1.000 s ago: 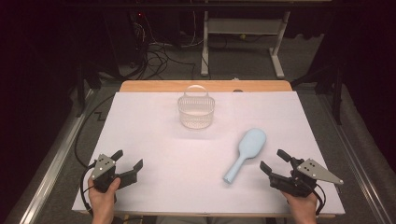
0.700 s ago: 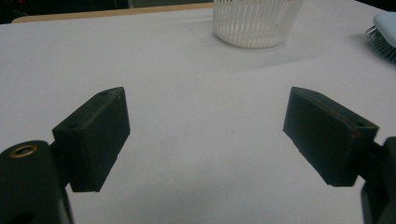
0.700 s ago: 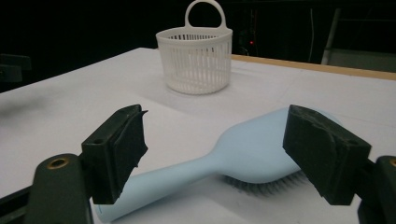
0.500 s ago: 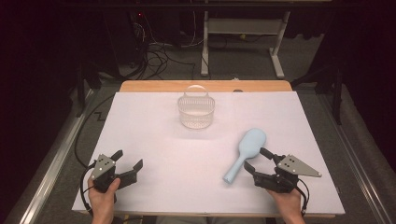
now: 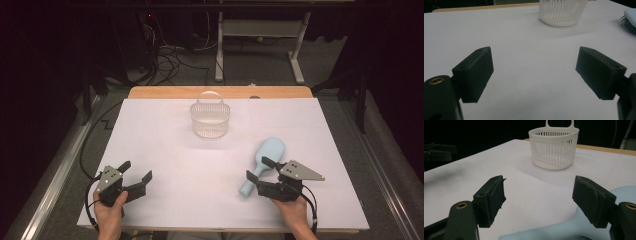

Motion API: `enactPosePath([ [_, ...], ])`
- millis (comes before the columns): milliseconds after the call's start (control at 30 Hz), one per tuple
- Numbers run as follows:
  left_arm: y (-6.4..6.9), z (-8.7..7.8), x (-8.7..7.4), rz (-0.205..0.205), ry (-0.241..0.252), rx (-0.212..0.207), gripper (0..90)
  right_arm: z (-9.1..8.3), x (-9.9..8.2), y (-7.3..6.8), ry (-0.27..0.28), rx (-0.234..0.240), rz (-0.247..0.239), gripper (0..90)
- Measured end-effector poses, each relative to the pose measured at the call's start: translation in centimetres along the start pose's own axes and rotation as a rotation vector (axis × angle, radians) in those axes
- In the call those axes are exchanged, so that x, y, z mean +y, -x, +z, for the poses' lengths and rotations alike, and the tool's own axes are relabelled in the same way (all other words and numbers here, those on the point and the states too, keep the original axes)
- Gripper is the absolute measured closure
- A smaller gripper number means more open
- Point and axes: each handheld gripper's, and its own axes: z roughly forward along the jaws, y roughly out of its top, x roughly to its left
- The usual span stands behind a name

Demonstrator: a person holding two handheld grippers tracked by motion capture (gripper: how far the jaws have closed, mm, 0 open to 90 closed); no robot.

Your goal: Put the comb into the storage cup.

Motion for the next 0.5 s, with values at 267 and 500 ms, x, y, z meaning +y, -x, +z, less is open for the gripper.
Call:
enactPosePath([
  [267,0.0,0.0,0.0,-0.002,-0.001,0.000,15.3,1.3,0.6,-0.7,-0.071,0.036,0.002,33.1],
  [500,-0.1,0.0,0.0,-0.003,0.001,0.001,15.3,2.0,1.4,-0.5,-0.142,0.055,0.026,41.9],
])
